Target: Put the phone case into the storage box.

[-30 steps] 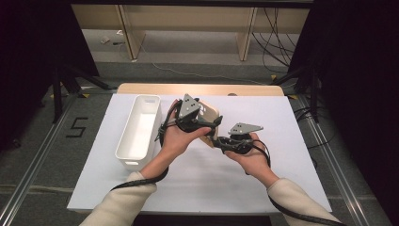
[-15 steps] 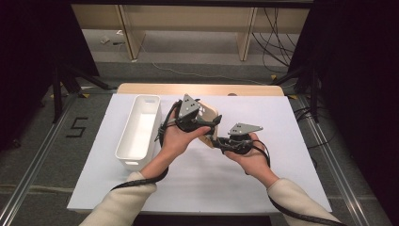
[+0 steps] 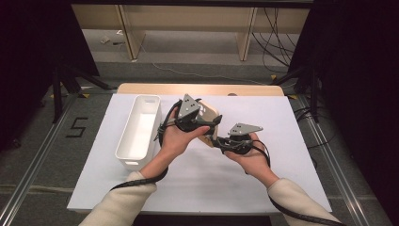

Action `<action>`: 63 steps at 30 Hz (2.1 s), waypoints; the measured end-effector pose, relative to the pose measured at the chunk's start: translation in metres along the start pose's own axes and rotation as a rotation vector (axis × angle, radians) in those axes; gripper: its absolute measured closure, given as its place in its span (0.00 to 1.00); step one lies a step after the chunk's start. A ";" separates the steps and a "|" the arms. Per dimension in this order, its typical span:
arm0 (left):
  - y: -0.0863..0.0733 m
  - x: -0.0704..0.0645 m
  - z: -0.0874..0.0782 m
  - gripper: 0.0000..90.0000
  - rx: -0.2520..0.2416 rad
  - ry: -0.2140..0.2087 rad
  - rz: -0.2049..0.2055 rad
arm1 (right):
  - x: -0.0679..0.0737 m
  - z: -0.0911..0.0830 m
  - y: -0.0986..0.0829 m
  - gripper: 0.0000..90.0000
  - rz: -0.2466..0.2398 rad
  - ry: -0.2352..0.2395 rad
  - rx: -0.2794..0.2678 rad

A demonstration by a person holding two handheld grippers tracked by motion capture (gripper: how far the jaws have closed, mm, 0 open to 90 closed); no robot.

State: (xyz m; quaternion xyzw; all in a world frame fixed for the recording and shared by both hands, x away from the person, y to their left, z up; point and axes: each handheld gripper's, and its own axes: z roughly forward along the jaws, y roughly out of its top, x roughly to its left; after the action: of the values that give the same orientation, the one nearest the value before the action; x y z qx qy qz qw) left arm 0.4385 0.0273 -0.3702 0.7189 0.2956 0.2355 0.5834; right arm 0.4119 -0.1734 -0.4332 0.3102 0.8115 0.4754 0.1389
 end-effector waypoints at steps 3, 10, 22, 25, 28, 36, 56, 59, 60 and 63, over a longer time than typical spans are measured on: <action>0.000 0.000 0.000 0.10 0.000 -0.001 0.005 | 0.000 0.000 0.000 0.88 0.000 -0.002 -0.002; 0.001 0.000 -0.001 0.11 -0.006 0.000 0.004 | 0.000 0.000 0.000 0.86 -0.002 -0.007 -0.010; 0.002 0.002 -0.002 0.11 -0.013 0.007 0.007 | -0.001 0.000 0.000 0.76 0.000 -0.013 -0.013; 0.002 0.002 -0.002 0.11 -0.014 0.008 0.009 | -0.001 0.000 0.000 0.73 0.005 -0.014 -0.013; 0.002 0.002 -0.003 0.11 -0.017 0.012 0.008 | -0.001 0.000 0.000 0.67 0.011 -0.018 -0.021; 0.004 0.006 -0.005 0.11 -0.027 0.021 0.009 | -0.001 0.001 0.000 0.27 0.030 -0.007 -0.042; 0.007 0.012 -0.012 0.11 -0.039 0.039 0.010 | -0.005 -0.008 -0.003 0.02 -0.035 0.024 -0.090; 0.008 0.014 -0.014 0.11 -0.039 0.043 0.011 | -0.006 -0.010 -0.004 0.02 -0.034 0.024 -0.098; 0.008 0.014 -0.014 0.11 -0.040 0.044 0.009 | -0.007 -0.011 -0.004 0.02 -0.035 0.025 -0.098; 0.008 0.016 -0.016 0.11 -0.041 0.049 0.008 | -0.008 -0.013 -0.004 0.02 -0.039 0.031 -0.102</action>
State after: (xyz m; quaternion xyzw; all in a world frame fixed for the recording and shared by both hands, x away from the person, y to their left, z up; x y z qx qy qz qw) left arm 0.4397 0.0484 -0.3595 0.7021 0.3020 0.2613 0.5896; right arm 0.4096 -0.1887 -0.4302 0.2795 0.7942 0.5180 0.1512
